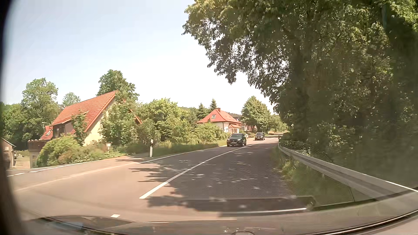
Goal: Follow the waypoints while adhering to traffic rules and regulations
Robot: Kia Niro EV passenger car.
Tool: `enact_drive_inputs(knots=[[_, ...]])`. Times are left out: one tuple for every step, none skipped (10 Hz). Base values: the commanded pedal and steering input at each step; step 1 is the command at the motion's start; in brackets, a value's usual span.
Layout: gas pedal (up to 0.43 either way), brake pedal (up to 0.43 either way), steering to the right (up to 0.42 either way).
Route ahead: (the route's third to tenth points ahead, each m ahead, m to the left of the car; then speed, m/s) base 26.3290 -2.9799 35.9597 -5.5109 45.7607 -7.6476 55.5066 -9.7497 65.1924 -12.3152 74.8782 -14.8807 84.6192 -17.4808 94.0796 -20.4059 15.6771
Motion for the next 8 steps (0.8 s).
enact_drive_inputs(knots=[[0.22,0.0,0.046],[0.22,0.0,0.046],[0.228,0.0,0.046],[0.228,0.0,0.047],[0.228,0.0,0.047],[0.228,0.0,0.047],[0.228,0.0,0.045],[0.228,0.0,0.043]])
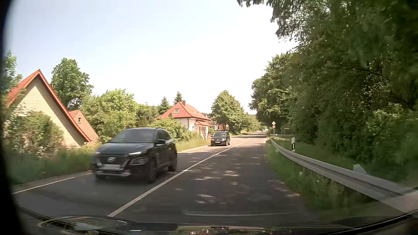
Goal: Follow the waypoints while adhering to traffic rules and regulations
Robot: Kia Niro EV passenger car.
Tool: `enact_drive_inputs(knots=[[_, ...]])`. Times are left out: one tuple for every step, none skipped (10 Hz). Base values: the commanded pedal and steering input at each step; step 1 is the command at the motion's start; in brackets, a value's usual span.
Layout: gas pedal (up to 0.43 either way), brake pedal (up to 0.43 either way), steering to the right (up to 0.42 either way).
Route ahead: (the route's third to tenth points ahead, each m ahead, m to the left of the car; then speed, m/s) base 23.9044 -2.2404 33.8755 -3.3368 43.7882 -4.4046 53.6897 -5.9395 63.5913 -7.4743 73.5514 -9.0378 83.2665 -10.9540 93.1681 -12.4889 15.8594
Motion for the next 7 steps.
enact_drive_inputs(knots=[[0.24,0.0,0.04],[0.24,0.0,0.038],[0.248,0.0,0.038],[0.248,0.0,0.038],[0.248,0.0,0.037],[0.248,0.0,0.036],[0.248,0.0,0.032]])
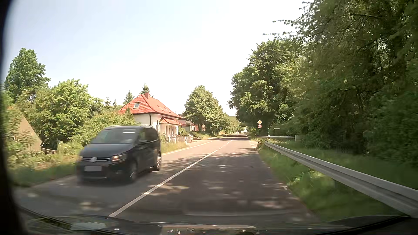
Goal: Follow the waypoints while adhering to traffic rules and regulations
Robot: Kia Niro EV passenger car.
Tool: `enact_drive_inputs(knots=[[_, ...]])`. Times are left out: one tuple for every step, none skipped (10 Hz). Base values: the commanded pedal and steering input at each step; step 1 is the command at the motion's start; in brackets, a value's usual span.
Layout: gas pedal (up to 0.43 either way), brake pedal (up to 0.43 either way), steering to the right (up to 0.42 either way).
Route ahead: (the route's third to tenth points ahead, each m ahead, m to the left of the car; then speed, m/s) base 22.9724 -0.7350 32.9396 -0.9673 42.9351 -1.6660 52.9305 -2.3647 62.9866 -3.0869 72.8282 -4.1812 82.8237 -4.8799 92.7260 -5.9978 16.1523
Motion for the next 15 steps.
enact_drive_inputs(knots=[[0.248,0.0,0.029],[0.248,0.0,0.026],[0.248,0.0,0.023],[0.248,0.0,0.02],[0.248,0.0,0.019],[0.248,0.0,0.017],[0.248,0.0,0.013],[0.248,0.0,0.011],[0.26,0.0,0.01],[0.28,0.0,0.009],[0.287,0.0,0.008],[0.287,0.0,0.007],[0.299,0.0,0.005],[0.299,0.0,0.004],[0.299,0.0,0.003]])
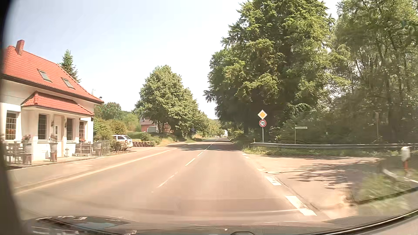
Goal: Follow the waypoints while adhering to traffic rules and regulations
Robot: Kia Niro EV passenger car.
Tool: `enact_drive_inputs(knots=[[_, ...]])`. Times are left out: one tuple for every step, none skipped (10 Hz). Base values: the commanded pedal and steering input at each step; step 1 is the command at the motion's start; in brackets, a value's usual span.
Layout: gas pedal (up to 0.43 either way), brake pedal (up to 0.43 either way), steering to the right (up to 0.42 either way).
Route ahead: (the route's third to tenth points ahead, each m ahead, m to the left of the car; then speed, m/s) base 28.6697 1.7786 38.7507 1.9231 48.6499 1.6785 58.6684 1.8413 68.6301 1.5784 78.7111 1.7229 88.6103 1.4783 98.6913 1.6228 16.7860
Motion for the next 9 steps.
enact_drive_inputs(knots=[[0.299,0.0,0.0],[0.299,0.0,-0.001],[0.299,0.0,-0.001],[0.287,0.0,-0.001],[0.287,0.0,-0.001],[0.28,0.0,-0.001],[0.28,0.0,-0.001],[0.28,0.0,-0.001],[0.248,0.0,-0.001]])
